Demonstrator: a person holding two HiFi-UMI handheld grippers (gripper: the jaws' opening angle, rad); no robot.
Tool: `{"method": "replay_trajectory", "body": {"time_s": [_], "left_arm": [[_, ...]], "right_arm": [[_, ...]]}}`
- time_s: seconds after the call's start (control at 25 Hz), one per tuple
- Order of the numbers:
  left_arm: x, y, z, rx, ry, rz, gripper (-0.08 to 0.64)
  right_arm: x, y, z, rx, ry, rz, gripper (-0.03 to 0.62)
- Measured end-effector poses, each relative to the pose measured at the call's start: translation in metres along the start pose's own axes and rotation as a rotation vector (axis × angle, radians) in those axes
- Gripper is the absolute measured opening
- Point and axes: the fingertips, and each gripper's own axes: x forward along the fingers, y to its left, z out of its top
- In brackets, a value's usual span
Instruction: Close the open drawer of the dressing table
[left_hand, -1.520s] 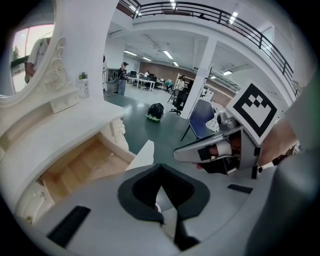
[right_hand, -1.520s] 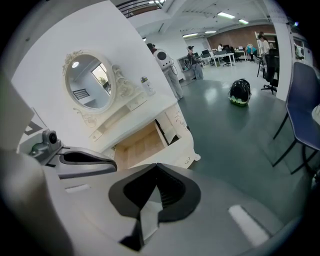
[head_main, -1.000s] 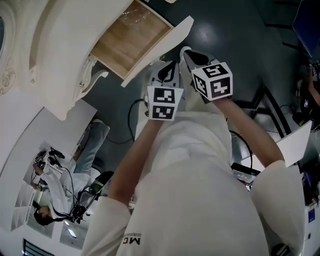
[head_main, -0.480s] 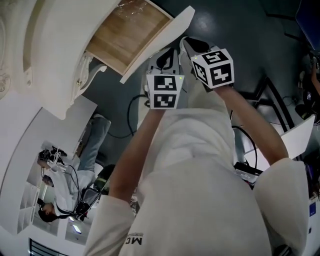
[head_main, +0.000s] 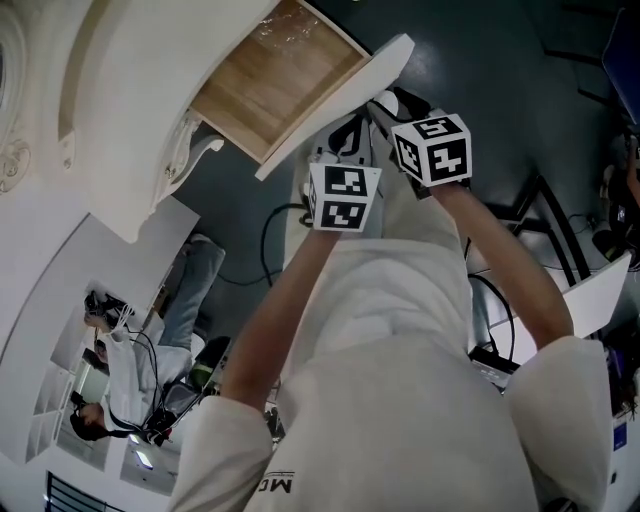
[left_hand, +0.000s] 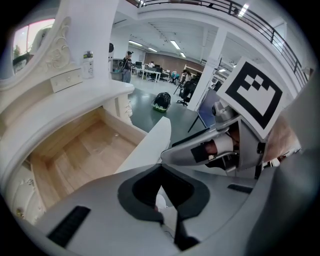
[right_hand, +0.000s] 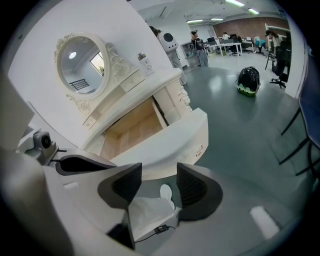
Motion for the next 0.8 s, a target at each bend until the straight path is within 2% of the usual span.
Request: {"method": "replay_trajectory", "body": {"time_s": [0.08,0.8], "left_arm": [[0.001,0.002,-0.002,-0.002,0.000,0.003,0.008],[-0.002,0.006,-0.014,-0.014,-0.011,0.020,0.008]], "right_arm": [[0.003,0.000,-0.001,0.015,-0.003,0.008,0.199],[0.014,0.010,0.013,0.010,-0.047,0.051,0.201]]}}
